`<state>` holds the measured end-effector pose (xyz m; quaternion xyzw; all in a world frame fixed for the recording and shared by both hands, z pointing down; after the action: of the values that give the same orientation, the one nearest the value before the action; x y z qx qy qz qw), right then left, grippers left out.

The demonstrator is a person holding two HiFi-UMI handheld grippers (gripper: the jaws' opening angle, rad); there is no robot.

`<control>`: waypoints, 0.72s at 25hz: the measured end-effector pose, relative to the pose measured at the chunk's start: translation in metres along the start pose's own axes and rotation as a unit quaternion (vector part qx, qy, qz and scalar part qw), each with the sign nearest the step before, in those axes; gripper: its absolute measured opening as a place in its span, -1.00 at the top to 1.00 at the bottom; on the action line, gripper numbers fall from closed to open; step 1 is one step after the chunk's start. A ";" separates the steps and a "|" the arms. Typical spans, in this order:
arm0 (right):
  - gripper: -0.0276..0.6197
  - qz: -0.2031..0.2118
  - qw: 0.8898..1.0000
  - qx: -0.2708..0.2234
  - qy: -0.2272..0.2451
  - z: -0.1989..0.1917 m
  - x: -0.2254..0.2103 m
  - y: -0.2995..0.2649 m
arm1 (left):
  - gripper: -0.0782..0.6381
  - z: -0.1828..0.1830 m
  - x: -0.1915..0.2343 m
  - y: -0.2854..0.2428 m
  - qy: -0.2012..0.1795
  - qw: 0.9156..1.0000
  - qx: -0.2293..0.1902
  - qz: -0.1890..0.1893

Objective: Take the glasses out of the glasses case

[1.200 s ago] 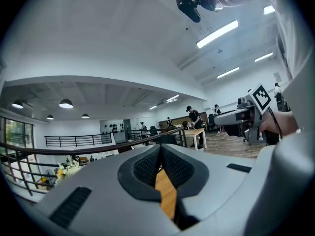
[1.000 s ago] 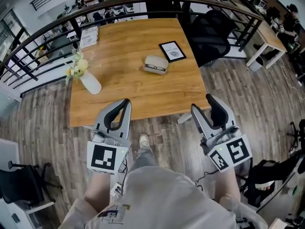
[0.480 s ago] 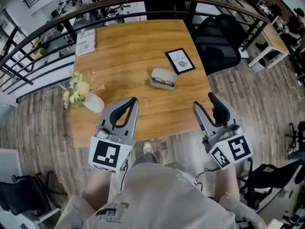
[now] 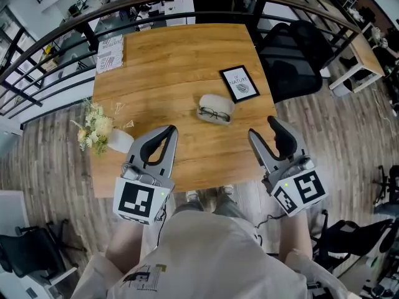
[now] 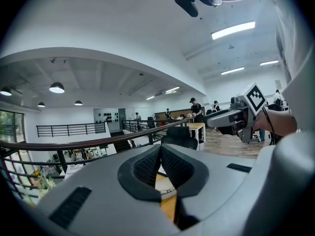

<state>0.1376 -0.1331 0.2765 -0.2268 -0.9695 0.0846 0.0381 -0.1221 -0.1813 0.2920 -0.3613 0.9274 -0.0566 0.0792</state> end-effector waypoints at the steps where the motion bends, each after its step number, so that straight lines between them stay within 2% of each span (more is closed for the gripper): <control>1: 0.19 0.007 1.000 0.001 -0.003 -0.002 -0.007 -0.002 | 0.73 0.001 -0.003 -0.004 0.001 1.000 0.003 0.004; 8: 0.18 0.080 0.997 0.013 -0.013 -0.016 -0.064 -0.016 | 0.73 0.001 -0.024 -0.040 -0.026 0.999 0.006 0.044; 14: 0.19 0.148 0.988 0.037 -0.013 -0.030 -0.108 -0.040 | 0.73 0.004 -0.041 -0.071 -0.021 0.995 0.027 0.093; 18: 0.19 0.181 0.981 0.062 -0.010 -0.042 -0.129 -0.063 | 0.73 0.003 -0.043 -0.091 -0.029 0.994 0.036 0.100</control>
<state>0.2301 -0.2401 0.3247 -0.3951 -0.9055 0.1525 0.0270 -0.0301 -0.2189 0.3087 -0.2650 0.9536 -0.0712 0.1239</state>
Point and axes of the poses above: the fingertips, and each gripper's own axes: y backward along the fingers, x to its left, z out of its top, the point moved 8 cm from there along y, backward along the fingers, and after that the axes turned 4 degrees about z, right-handed, at the moved point
